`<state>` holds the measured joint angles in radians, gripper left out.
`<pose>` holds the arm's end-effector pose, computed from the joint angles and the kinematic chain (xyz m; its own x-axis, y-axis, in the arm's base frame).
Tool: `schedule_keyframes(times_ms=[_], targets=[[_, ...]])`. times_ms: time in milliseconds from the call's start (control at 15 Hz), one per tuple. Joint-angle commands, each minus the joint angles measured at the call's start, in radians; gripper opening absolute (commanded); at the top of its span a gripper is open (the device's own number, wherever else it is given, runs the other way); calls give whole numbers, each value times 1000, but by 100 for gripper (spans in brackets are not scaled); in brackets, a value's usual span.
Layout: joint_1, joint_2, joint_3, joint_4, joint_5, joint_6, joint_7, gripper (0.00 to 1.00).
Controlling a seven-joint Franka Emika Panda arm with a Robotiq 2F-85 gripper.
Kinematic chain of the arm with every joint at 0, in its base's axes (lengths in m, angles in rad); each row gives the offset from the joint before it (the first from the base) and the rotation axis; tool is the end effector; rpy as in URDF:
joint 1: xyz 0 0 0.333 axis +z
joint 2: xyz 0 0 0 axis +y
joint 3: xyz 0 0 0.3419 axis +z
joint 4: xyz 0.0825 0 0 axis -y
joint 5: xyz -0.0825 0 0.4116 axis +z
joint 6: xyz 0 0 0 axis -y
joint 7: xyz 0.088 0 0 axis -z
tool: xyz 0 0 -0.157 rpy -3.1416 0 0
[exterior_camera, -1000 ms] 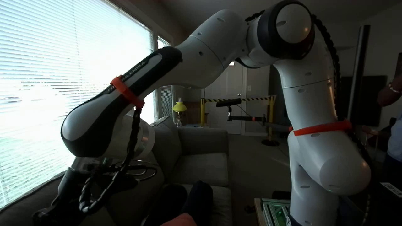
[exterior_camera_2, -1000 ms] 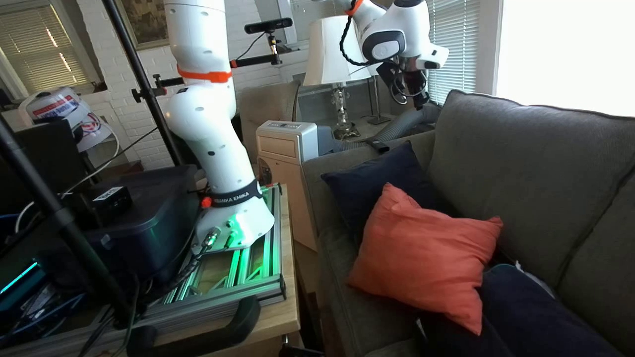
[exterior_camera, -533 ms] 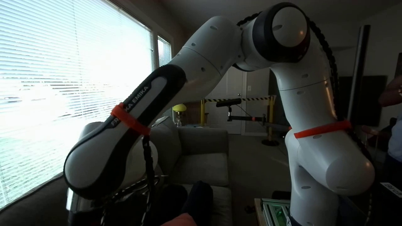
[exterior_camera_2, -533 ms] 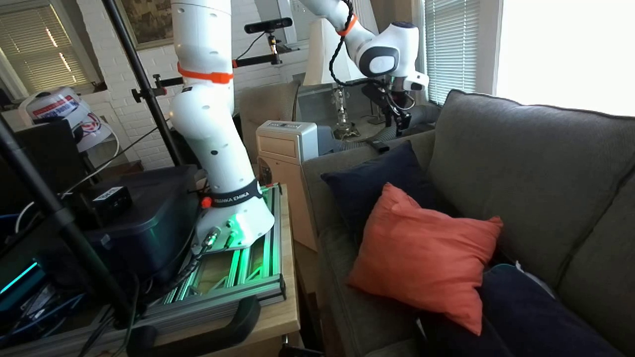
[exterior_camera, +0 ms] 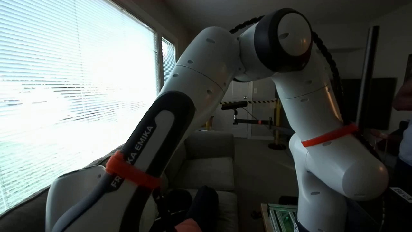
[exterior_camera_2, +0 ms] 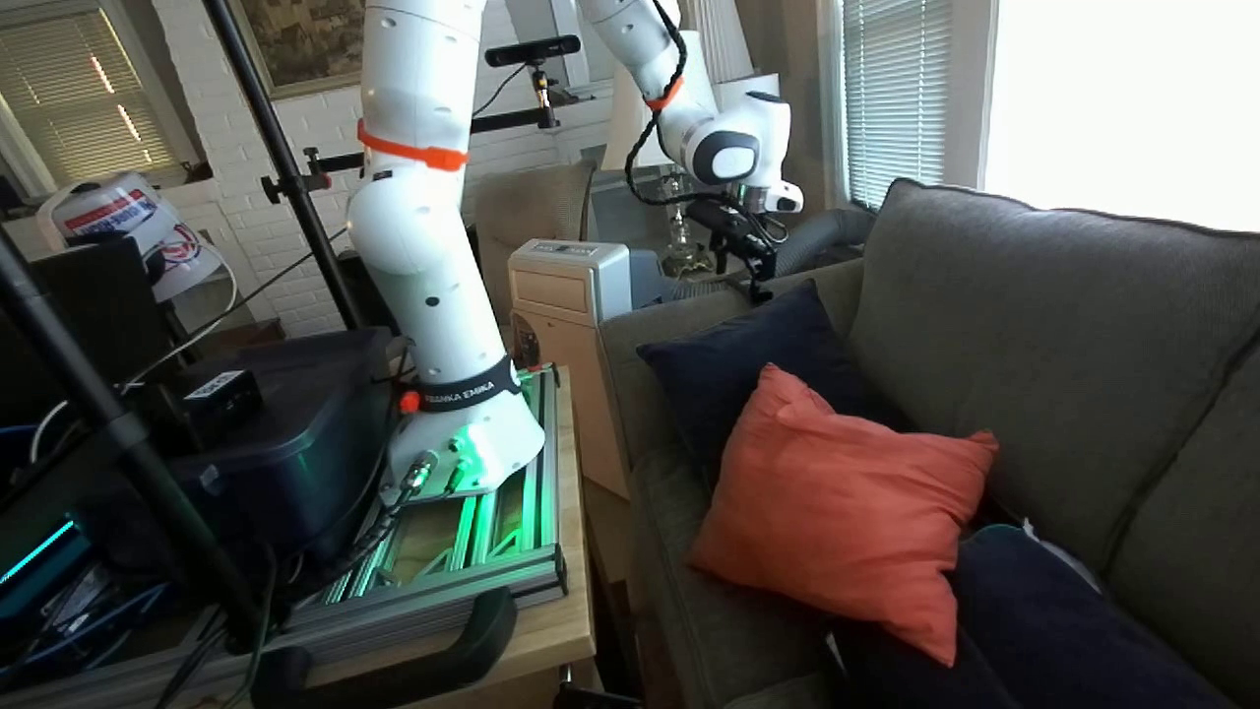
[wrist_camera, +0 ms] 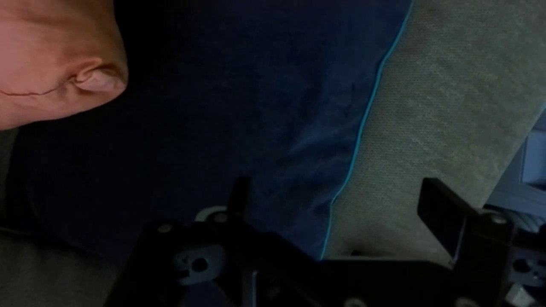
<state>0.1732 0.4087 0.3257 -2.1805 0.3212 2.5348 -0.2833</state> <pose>0.5047 0.2900 0.1591 0.8819 0.4713 -0.0056 0.4476 -0.8411 -0.3038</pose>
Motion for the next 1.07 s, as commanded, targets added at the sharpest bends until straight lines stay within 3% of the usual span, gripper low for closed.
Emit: schedule_keyframes(times_ms=[0,400,1000], targets=[[44,56,4,-4,-85,48,5,100],[101,131,-3,9,-181,56,46,100],[269,194,-138,41,-374,45,360,100]])
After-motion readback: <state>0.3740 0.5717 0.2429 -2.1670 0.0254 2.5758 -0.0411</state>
